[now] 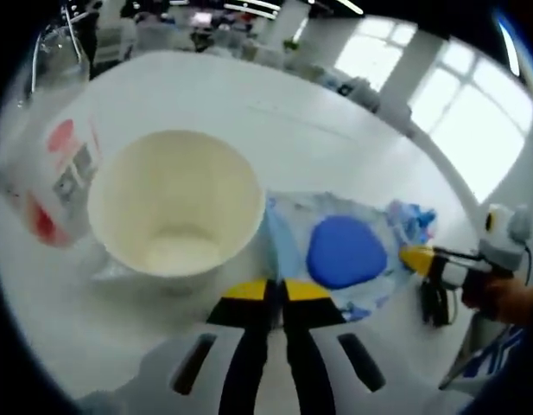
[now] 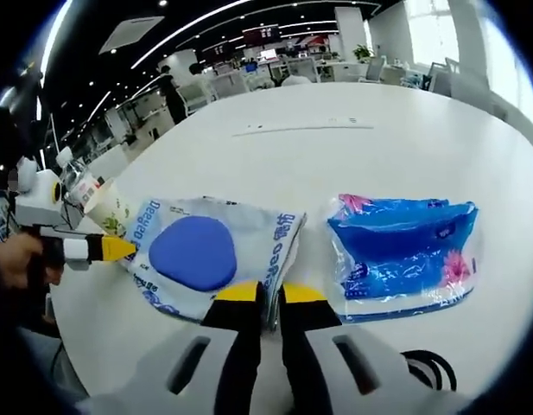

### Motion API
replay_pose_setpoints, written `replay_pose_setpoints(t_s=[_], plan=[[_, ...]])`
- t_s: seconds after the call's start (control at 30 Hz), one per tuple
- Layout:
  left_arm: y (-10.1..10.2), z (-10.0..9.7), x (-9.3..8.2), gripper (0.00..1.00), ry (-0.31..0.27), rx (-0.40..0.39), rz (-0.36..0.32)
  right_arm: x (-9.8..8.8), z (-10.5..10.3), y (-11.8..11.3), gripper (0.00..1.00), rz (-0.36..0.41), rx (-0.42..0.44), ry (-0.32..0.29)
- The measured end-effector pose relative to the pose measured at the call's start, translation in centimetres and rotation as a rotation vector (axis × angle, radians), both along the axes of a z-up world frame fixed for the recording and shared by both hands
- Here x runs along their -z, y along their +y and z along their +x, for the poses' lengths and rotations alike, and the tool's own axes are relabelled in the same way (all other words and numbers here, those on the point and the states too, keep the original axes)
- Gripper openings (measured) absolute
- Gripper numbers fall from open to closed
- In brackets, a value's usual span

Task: Arrange the tabletop items into an orderly group along one side of the table until the central work area is clear of visible clutter.

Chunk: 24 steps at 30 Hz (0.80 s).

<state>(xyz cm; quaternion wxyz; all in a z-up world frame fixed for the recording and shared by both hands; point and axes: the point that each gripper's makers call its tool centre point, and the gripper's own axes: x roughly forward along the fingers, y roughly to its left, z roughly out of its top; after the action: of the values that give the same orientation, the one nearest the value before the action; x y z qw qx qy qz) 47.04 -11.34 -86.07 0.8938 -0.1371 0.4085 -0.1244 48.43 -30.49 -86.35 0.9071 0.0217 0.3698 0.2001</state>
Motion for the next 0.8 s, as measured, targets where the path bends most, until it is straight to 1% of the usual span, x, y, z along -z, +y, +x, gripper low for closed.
replay_pose_setpoints(t_s=[0.2,0.3,0.37,0.47,0.53,0.57,0.6,0.67,0.77,0.8], plan=[[0.6,-0.4,-0.1,0.11,-0.017,0.038,0.076,0.1,-0.3,0.0,0.1,-0.011,-0.009,-0.005],[0.7,-0.7,-0.1,0.12,-0.013,0.049,0.083,0.0,-0.4,-0.1,0.14,-0.012,-0.011,-0.008],[0.5,-1.3,-0.2,0.13,-0.007,0.074,0.082,-0.4,-0.8,0.1,0.15,-0.003,-0.027,-0.016],[0.3,-1.9,-0.3,0.18,-0.021,0.127,0.103,-0.7,-1.1,0.1,0.2,-0.011,-0.043,-0.027],[0.3,-2.7,-0.2,0.21,-0.014,0.183,0.146,-1.2,-1.4,0.2,0.21,0.0,-0.042,-0.034],[0.1,-2.9,-0.3,0.22,-0.025,0.2,0.16,-1.6,-1.6,0.3,0.21,0.013,-0.042,-0.043],[-0.1,-3.1,-0.5,0.22,-0.039,0.213,0.161,-1.7,-1.8,0.3,0.22,0.013,-0.043,-0.046],[-0.4,-3.6,-0.8,0.24,-0.043,0.236,0.164,-2.0,-2.1,0.3,0.23,0.008,-0.053,-0.059],[-0.8,-4.1,-1.9,0.28,-0.091,0.282,0.172,-2.6,-2.5,0.1,0.24,0.013,-0.064,-0.076],[-0.8,-4.2,-2.0,0.3,-0.099,0.293,0.183,-2.8,-2.6,-0.1,0.24,0.013,-0.066,-0.08]])
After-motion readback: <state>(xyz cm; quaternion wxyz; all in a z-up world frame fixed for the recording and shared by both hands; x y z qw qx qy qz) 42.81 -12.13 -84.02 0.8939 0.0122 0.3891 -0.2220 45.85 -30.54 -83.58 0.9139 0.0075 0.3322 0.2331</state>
